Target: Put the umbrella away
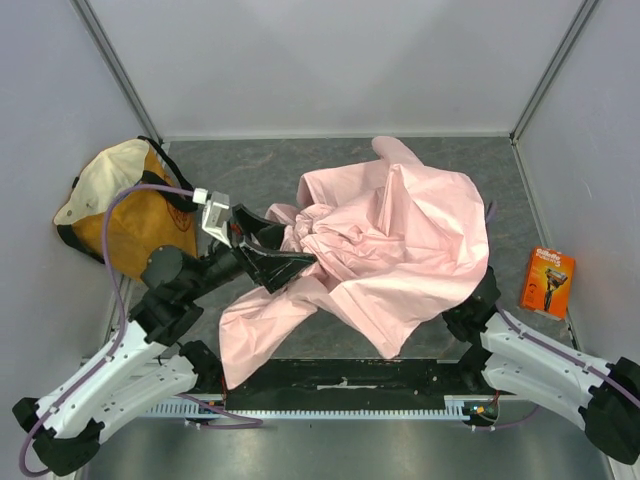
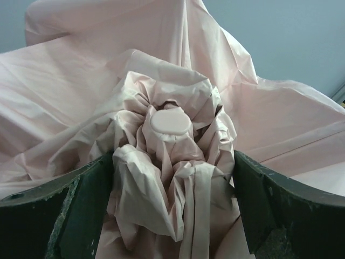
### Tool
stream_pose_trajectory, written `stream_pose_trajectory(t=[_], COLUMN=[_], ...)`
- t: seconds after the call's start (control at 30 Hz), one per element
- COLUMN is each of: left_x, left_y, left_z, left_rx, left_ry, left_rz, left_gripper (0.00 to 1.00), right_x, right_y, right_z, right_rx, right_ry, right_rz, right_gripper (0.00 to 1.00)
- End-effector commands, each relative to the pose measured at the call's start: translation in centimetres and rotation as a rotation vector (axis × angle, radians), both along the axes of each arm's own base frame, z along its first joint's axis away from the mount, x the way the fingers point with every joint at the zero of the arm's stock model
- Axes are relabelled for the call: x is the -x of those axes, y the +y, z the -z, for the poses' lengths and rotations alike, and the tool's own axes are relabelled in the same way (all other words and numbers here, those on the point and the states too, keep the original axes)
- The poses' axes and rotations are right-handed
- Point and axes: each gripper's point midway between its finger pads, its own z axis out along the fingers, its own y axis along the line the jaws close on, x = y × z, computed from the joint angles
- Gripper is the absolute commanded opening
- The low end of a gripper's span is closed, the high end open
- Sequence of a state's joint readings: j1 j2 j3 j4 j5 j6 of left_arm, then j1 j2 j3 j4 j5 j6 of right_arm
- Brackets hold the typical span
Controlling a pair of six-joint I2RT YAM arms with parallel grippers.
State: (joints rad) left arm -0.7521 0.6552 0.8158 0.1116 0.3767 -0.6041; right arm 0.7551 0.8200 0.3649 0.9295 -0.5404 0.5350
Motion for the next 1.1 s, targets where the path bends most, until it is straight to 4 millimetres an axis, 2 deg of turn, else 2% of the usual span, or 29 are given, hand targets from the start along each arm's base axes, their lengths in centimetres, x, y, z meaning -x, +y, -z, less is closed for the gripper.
stream_pose_trajectory(t=[0.0,0.27,0.37,0.43,0.57,0.7,0.77,0.8,0.97,1.0,1.07], left_x=[0.1,-0.6,-0.5,-0.6,-1.4,-1.2,-0.9,-0.7,-0.9,-1.2,-1.6], left_y=[-0.9,-2.6,-3.4,-3.8,-4.4,-5.2,-5.4,-5.3,-3.7,-3.3,-2.6], left_z=[-2.1,-4.6,-4.7,-4.7,-4.7,-5.3,-5.5,-5.6,-5.5,-5.6,-5.8], left_rx=[0.152,0.258,0.243,0.242,0.239,0.233,0.233,0.24,0.312,0.323,0.345], left_ry=[-0.075,-0.114,-0.108,-0.099,-0.082,-0.098,-0.093,-0.092,-0.055,-0.033,0.004], left_rz=[0.058,0.124,0.168,0.176,0.168,0.205,0.222,0.227,0.159,0.132,0.087], left_gripper=[0.93,0.93,0.93,0.89,0.69,0.23,0.05,0.02,0.02,0.02,0.02], right_x=[0.4,0.6,0.3,0.2,0.3,-0.2,-0.5,-0.6,-2.0,-2.5,-2.9], right_y=[-0.5,0.6,0.8,1.0,1.3,1.2,1.0,1.0,0.7,0.4,0.1], right_z=[-5.4,-3.9,-3.5,-3.5,-3.5,-3.3,-3.4,-3.5,-2.5,-2.3,-1.8], right_rx=[-0.137,-0.087,-0.058,-0.035,-0.006,0.018,0.014,0.011,-0.005,-0.022,-0.037], right_ry=[-0.106,-0.084,-0.072,-0.071,-0.074,-0.079,-0.068,-0.065,0.003,0.028,0.058], right_rz=[-0.005,-0.066,-0.057,-0.06,-0.073,-0.035,-0.014,-0.006,0.064,0.095,0.125], right_gripper=[0.0,0.0,0.0,0.0,0.0,0.0,0.0,0.0,0.0,0.07,0.31])
